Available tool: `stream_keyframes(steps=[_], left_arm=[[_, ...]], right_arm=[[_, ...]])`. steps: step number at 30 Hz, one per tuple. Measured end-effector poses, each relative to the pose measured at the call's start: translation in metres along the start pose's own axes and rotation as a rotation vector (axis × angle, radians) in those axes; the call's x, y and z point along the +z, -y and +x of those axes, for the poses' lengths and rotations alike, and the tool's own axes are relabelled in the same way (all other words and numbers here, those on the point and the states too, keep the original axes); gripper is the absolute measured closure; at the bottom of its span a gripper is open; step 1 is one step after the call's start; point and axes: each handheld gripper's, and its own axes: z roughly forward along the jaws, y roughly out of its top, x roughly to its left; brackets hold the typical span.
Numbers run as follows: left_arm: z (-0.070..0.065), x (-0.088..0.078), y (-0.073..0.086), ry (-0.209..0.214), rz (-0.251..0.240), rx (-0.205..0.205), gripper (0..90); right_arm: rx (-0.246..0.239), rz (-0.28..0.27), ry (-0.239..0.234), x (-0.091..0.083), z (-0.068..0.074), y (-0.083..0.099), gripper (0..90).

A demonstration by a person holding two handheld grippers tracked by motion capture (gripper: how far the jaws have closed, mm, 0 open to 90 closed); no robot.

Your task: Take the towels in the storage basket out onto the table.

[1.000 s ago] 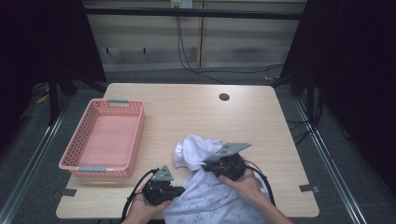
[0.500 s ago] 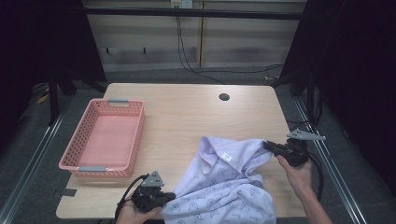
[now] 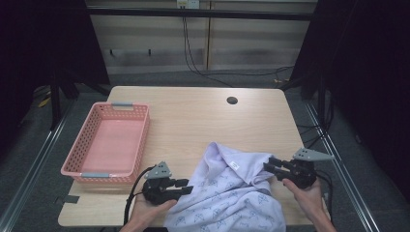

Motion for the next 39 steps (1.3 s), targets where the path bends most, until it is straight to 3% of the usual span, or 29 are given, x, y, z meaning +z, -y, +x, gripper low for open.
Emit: stream_keyframes(steps=[1, 4, 7, 8, 10, 11, 12, 13, 16, 17, 18, 19, 23, 24, 25, 26, 31, 33, 34, 36, 38, 39], left_arm=[[-0.001, 0.005, -0.003, 0.011, -0.007, 0.009, 62.0], [-0.003, 0.024, -0.012, -0.001, -0.029, 0.028, 56.7], [-0.004, 0.032, -0.016, -0.009, -0.025, 0.043, 54.6], [-0.002, 0.039, -0.02, -0.027, -0.03, 0.051, 58.1], [0.001, 0.041, -0.021, -0.007, -0.057, 0.031, 62.1], [0.003, 0.042, -0.021, 0.005, -0.067, 0.015, 69.9], [0.005, 0.043, -0.022, 0.007, -0.064, 0.009, 84.8], [0.007, 0.045, -0.022, 0.009, -0.051, 0.009, 87.4], [0.007, 0.045, -0.021, -0.001, -0.037, 0.013, 88.4], [0.008, 0.042, -0.022, 0.004, -0.055, 0.004, 88.5], [0.008, 0.042, -0.022, 0.004, -0.055, 0.004, 88.6], [0.009, 0.041, -0.023, -0.001, -0.059, 0.005, 88.6], [0.015, 0.033, -0.024, -0.022, -0.079, -0.01, 88.7], [0.018, 0.027, -0.025, -0.036, -0.086, -0.015, 88.7], [0.018, 0.027, -0.025, -0.036, -0.086, -0.015, 88.7], [0.019, 0.023, -0.026, -0.046, -0.087, -0.008, 88.7], [0.022, -0.001, -0.028, -0.059, -0.125, -0.008, 88.7], [0.023, -0.011, -0.029, -0.08, -0.152, -0.014, 88.8], [0.026, -0.016, -0.029, -0.084, -0.166, -0.023, 88.8], [0.028, -0.025, -0.031, -0.096, -0.187, -0.027, 88.7], [0.029, -0.034, -0.034, -0.104, -0.199, -0.02, 88.8], [0.029, -0.036, -0.035, -0.111, -0.206, -0.016, 88.8]], right_arm=[[-0.01, 0.009, -0.011, 0.001, 0.004, 0.002, 63.0], [-0.03, 0.052, -0.101, 0.014, 0.015, 0.009, 61.7], [-0.06, 0.086, -0.116, 0.023, 0.018, 0.011, 58.0], [-0.077, 0.101, -0.145, 0.03, 0.021, 0.012, 53.6], [-0.084, 0.106, -0.148, 0.031, 0.022, 0.013, 52.5], [-0.097, 0.117, -0.151, 0.034, 0.024, 0.014, 51.6], [-0.114, 0.135, -0.155, 0.039, 0.026, 0.017, 49.3], [-0.122, 0.145, -0.154, 0.04, 0.027, 0.018, 48.6], [-0.139, 0.161, -0.166, 0.045, 0.029, 0.019, 47.1], [-0.152, 0.205, -0.154, 0.051, 0.03, 0.021, 47.7], [-0.152, 0.205, -0.154, 0.051, 0.03, 0.021, 47.7], [-0.164, 0.238, -0.139, 0.055, 0.031, 0.023, 47.7], [-0.209, 0.253, -0.103, 0.062, 0.033, 0.022, 51.7], [-0.23, 0.26, -0.089, 0.066, 0.035, 0.022, 63.8], [-0.23, 0.26, -0.089, 0.066, 0.035, 0.022, 63.8], [-0.207, 0.26, -0.092, 0.066, 0.033, 0.02, 79.2], [-0.174, 0.212, -0.138, 0.058, 0.032, 0.014, 84.9], [-0.136, 0.136, -0.158, 0.048, 0.03, 0.004, 84.9], [-0.136, 0.136, -0.158, 0.048, 0.03, 0.004, 84.9], [-0.114, 0.081, -0.167, 0.038, 0.026, -0.006, 85.1], [-0.097, 0.034, -0.168, 0.029, 0.023, -0.016, 85.2], [-0.092, -0.01, -0.144, 0.02, 0.019, -0.026, 85.5]])
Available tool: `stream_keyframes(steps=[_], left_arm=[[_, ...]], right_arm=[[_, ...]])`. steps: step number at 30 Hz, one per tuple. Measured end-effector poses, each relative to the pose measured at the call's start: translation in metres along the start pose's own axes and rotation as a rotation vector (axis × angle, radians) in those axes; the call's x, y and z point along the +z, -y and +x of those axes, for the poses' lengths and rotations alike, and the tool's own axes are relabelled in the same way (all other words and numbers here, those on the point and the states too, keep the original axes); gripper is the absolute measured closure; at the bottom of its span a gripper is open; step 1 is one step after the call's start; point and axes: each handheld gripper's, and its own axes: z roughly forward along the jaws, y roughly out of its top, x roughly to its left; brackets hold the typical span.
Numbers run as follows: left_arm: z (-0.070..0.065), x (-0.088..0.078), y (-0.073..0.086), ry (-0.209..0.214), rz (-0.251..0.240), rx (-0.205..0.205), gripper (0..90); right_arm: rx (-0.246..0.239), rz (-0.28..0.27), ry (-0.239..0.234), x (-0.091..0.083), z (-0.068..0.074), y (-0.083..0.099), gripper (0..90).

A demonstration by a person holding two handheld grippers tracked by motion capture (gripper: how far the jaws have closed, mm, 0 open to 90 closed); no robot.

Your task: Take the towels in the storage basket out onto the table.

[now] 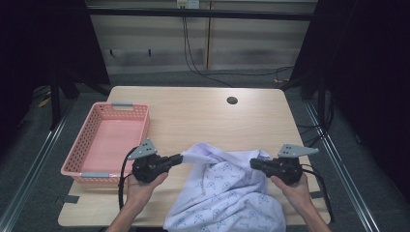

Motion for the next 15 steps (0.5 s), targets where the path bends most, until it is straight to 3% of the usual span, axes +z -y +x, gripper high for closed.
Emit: stream_keyframes(steps=[6, 11, 15], left_arm=[[0.006, -0.02, -0.022, -0.048, -0.02, 0.035, 88.8], [0.006, -0.048, -0.053, -0.077, -0.096, 0.081, 88.8], [0.007, -0.054, -0.06, -0.098, -0.088, 0.088, 88.8]], right_arm=[[0.001, -0.082, 0.026, -0.023, -0.007, -0.027, 85.9], [-0.038, -0.162, 0.051, -0.049, -0.009, -0.059, 85.6], [-0.036, -0.111, 0.032, -0.051, -0.007, -0.063, 84.3]])
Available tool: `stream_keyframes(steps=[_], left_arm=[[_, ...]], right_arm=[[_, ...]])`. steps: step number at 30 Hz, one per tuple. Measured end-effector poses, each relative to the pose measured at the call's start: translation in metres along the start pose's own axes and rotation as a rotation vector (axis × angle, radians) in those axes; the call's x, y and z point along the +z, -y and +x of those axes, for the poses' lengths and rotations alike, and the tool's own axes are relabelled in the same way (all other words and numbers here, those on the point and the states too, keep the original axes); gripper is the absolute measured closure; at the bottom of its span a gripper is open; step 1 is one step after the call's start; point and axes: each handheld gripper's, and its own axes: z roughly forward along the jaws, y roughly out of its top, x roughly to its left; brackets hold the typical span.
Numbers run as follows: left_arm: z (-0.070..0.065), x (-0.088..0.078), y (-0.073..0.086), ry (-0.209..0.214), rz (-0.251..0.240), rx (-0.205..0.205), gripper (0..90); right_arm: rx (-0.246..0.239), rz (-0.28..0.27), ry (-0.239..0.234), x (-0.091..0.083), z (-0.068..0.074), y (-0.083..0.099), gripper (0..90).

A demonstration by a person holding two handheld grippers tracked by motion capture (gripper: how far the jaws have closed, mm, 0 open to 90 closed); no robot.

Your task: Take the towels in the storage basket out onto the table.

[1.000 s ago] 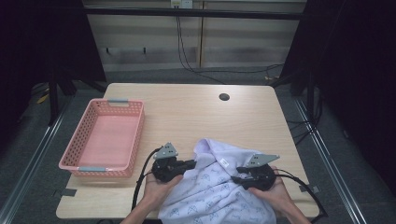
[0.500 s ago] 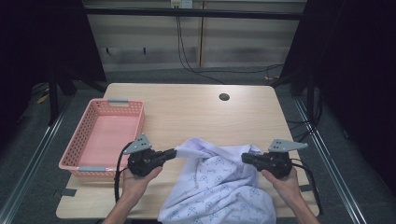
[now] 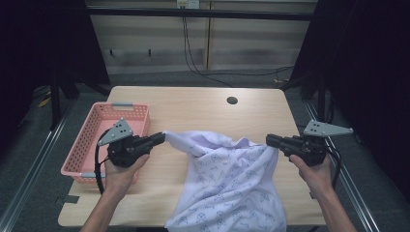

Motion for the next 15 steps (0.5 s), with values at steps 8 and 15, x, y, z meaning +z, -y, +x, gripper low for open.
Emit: stream_keyframes(steps=[8, 15], left_arm=[[-0.005, 0.03, 0.044, 0.045, 0.126, -0.042, 88.7], [-0.007, 0.032, 0.049, 0.06, 0.121, -0.053, 88.7]], right_arm=[[0.064, 0.223, 0.038, 0.02, -0.006, 0.087, 57.6], [0.02, 0.131, 0.106, -0.006, 0.011, 0.076, 52.5]])
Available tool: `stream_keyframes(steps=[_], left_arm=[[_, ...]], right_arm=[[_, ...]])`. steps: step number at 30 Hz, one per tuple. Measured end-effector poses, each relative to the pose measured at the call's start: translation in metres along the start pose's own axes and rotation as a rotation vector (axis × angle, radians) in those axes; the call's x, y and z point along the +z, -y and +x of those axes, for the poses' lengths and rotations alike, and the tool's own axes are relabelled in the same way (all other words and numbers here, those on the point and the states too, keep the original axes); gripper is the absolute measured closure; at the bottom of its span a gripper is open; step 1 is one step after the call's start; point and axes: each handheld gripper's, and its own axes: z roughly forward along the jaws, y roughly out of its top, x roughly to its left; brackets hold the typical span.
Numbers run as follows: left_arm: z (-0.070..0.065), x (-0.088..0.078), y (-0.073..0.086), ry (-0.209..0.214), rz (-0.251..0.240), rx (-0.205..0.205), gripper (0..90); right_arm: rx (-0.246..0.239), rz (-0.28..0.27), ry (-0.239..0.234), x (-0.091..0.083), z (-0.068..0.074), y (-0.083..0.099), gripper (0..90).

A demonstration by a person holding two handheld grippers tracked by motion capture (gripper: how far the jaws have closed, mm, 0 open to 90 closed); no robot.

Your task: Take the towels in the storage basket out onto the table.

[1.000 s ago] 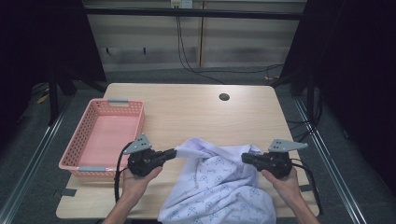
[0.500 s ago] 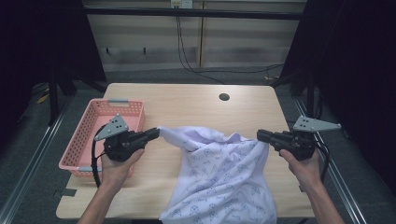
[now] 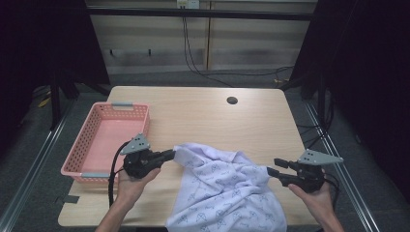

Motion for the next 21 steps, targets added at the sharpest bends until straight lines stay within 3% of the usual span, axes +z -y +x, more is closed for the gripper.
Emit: stream_keyframes(steps=[1, 3, 4, 6, 7, 8, 9, 10, 12, 13, 14, 16, 20, 21], left_arm=[[0.0, 0.0, 0.001, 0.002, -0.003, -0.007, 88.6], [0.001, 0.001, 0.005, 0.007, 0.005, -0.013, 88.6], [0.001, 0.001, 0.005, 0.007, 0.005, -0.013, 88.6], [0.0, 0.002, 0.007, 0.011, 0.01, -0.012, 88.6], [-0.001, 0.005, 0.009, 0.013, 0.016, -0.012, 88.5], [-0.001, 0.005, 0.009, 0.013, 0.016, -0.012, 88.6], [0.0, 0.007, 0.011, 0.01, 0.025, -0.013, 88.5], [0.0, 0.007, 0.011, 0.01, 0.025, -0.013, 88.5], [0.001, 0.008, 0.012, 0.012, 0.027, -0.018, 88.5], [0.001, 0.008, 0.012, 0.012, 0.024, -0.022, 88.5], [0.002, 0.007, 0.012, 0.014, 0.023, -0.024, 88.5], [0.002, 0.007, 0.012, 0.01, 0.026, -0.015, 88.5], [0.004, 0.005, 0.012, 0.005, 0.024, -0.017, 88.5], [0.004, 0.005, 0.012, 0.004, 0.026, -0.016, 88.5]], right_arm=[[-0.014, -0.028, -0.009, -0.005, 0.011, -0.001, 52.3], [-0.009, -0.014, -0.052, 0.002, 0.018, -0.002, 51.9], [-0.009, -0.014, -0.052, 0.002, 0.018, -0.002, 51.9], [0.023, -0.009, -0.109, 0.02, 0.022, -0.004, 51.2], [0.016, 0.01, -0.115, 0.042, 0.025, -0.01, 51.3], [0.016, 0.01, -0.115, 0.042, 0.025, -0.01, 51.3], [0.04, 0.017, -0.15, 0.062, 0.024, -0.019, 51.2], [0.04, 0.017, -0.15, 0.062, 0.024, -0.019, 51.2], [0.034, 0.032, -0.163, 0.084, 0.023, -0.03, 51.0], [0.017, 0.068, -0.156, 0.107, 0.022, -0.038, 50.0], [0.017, 0.068, -0.156, 0.107, 0.022, -0.038, 50.0], [0.03, 0.104, -0.17, 0.127, 0.019, -0.041, 49.4], [0.034, 0.176, -0.107, 0.155, 0.015, -0.036, 48.8], [0.045, 0.181, -0.119, 0.158, 0.014, -0.034, 50.5]])
